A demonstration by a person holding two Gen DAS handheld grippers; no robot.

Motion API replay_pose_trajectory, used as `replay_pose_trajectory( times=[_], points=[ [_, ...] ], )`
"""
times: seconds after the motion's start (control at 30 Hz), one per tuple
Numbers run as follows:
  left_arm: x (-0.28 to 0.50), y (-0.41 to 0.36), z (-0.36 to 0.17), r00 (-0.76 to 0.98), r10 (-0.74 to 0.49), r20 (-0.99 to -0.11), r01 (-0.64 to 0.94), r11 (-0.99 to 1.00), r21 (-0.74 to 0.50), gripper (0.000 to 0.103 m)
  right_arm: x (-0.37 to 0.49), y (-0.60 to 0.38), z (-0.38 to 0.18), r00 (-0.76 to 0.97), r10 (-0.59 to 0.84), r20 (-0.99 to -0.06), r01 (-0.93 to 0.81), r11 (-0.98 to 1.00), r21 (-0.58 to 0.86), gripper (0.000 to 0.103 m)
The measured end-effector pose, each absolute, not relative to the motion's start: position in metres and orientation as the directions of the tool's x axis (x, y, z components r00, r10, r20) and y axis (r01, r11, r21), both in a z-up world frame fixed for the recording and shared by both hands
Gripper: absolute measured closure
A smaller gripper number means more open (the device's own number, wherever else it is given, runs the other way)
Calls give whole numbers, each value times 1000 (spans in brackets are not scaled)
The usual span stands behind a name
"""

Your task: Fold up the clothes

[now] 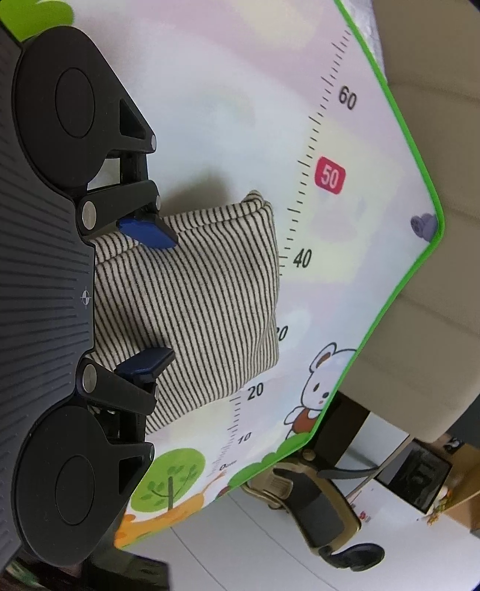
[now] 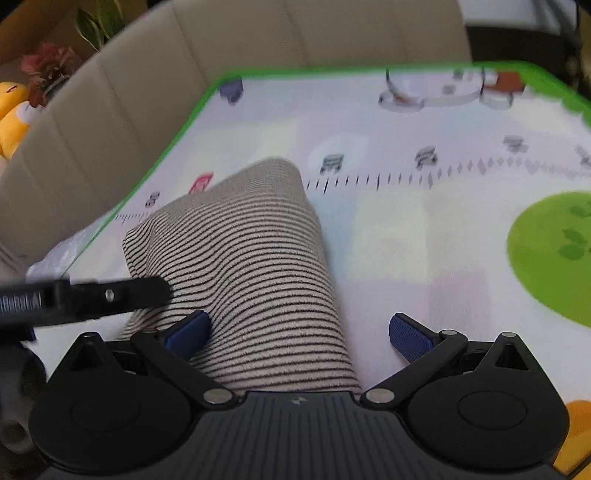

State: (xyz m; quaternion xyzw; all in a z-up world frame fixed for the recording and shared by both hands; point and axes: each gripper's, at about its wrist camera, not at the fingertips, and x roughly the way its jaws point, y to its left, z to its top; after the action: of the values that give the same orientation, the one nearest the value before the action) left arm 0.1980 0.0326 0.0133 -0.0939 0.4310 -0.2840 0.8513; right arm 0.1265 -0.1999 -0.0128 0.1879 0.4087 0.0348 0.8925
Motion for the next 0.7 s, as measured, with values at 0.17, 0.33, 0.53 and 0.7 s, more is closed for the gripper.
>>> replay_pose_trajectory(
  times=[0.17, 0.33, 0.53, 0.7],
  points=[
    [193, 36, 11, 472, -563, -679, 397, 823, -407, 34, 128, -182, -4, 650, 117, -751, 117, 961, 251, 0],
    [185, 51, 7, 458, -575, -678, 355, 818, -453, 17, 100, -159, -4, 688, -49, -724, 274, 942, 196, 0],
    [174, 66, 3, 448, -583, -678, 314, 813, -491, 39, 91, -140, 4, 690, -131, -712, 263, 962, 79, 0],
    [164, 70, 7, 492, -551, -674, 321, 834, -448, 50, 122, -154, 22, 546, -17, -838, 97, 994, 43, 0]
  ],
)
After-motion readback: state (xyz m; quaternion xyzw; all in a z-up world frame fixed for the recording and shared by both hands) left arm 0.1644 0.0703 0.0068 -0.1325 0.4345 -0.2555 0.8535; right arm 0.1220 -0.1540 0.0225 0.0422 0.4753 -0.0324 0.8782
